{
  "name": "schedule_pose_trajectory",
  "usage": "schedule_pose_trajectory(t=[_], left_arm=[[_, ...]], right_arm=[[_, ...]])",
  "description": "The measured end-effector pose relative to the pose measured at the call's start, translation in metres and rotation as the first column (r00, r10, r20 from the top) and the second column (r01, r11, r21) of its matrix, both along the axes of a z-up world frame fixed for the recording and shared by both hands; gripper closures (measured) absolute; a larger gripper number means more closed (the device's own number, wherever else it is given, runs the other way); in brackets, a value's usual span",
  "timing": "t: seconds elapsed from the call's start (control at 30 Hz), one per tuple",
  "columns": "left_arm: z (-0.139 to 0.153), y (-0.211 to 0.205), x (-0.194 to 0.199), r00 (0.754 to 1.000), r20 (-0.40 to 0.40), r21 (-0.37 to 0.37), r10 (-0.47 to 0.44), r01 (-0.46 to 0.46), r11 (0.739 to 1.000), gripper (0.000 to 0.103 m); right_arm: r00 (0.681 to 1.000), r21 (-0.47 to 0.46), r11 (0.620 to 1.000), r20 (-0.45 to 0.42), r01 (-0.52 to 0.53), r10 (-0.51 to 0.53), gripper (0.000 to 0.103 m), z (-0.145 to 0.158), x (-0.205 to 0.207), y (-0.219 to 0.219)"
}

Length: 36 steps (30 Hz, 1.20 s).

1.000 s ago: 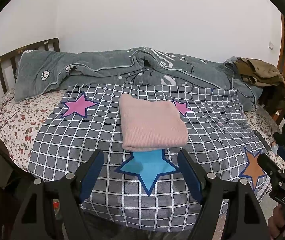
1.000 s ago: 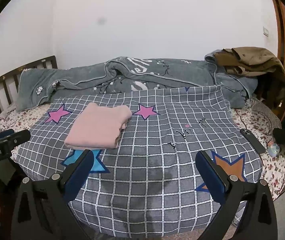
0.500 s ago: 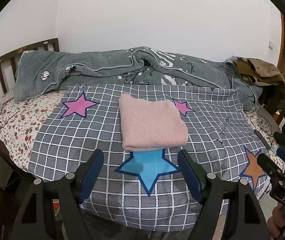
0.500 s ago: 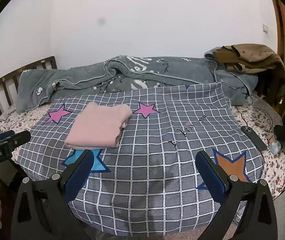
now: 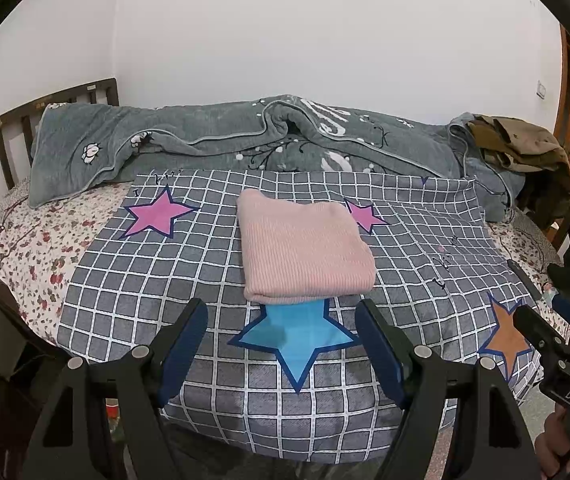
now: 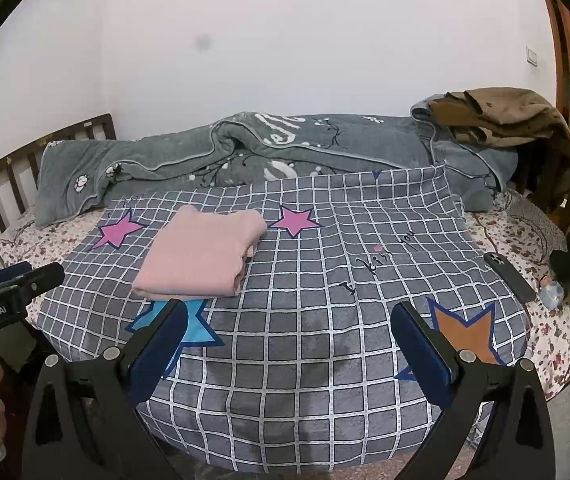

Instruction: Fold small clothes

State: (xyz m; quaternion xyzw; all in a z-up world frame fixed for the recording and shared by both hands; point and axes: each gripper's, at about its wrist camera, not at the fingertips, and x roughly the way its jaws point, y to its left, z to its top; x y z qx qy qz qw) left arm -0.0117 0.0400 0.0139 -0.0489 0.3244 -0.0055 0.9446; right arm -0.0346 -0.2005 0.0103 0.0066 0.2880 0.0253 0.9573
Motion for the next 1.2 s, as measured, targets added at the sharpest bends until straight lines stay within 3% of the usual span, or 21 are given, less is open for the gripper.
schedule_pose_trajectory(t=[1.2], left_arm=[[0.007,0.005,-0.002,1.0,0.014,-0.009,-0.002,0.002,1.0,0.027]], right_arm=[[1.0,0.004,1.0,0.021,-0.014,0.014,0.003,0.012,-0.004,0.004]])
